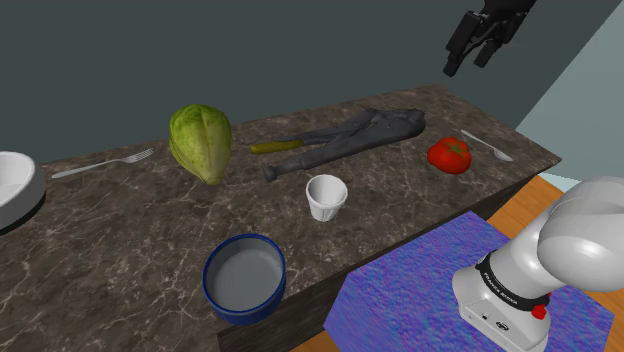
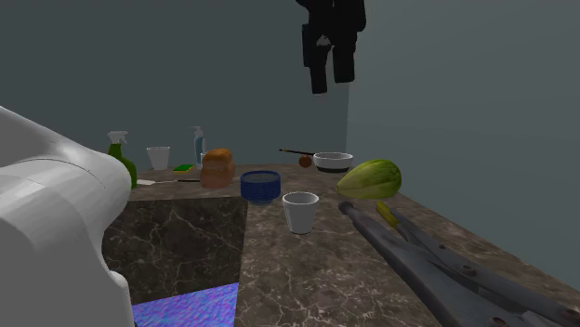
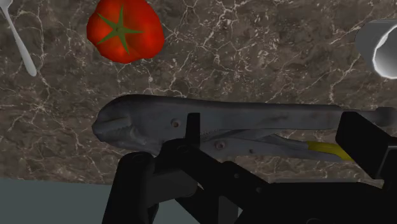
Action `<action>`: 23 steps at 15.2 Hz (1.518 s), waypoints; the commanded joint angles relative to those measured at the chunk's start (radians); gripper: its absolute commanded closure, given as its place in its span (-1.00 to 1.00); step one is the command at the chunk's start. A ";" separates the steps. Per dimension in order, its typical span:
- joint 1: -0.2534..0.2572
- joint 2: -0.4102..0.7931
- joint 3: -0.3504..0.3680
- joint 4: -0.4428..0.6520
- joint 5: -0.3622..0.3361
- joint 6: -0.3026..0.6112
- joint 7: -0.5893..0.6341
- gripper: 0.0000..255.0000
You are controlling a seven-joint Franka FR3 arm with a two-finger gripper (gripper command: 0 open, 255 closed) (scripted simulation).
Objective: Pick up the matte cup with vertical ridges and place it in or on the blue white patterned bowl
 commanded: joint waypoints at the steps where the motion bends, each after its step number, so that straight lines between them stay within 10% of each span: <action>1: 0.000 0.000 0.000 0.000 0.000 0.000 0.000 -1.00; 23: 0.221 0.239 0.197 -0.422 0.292 0.775 0.113 -1.00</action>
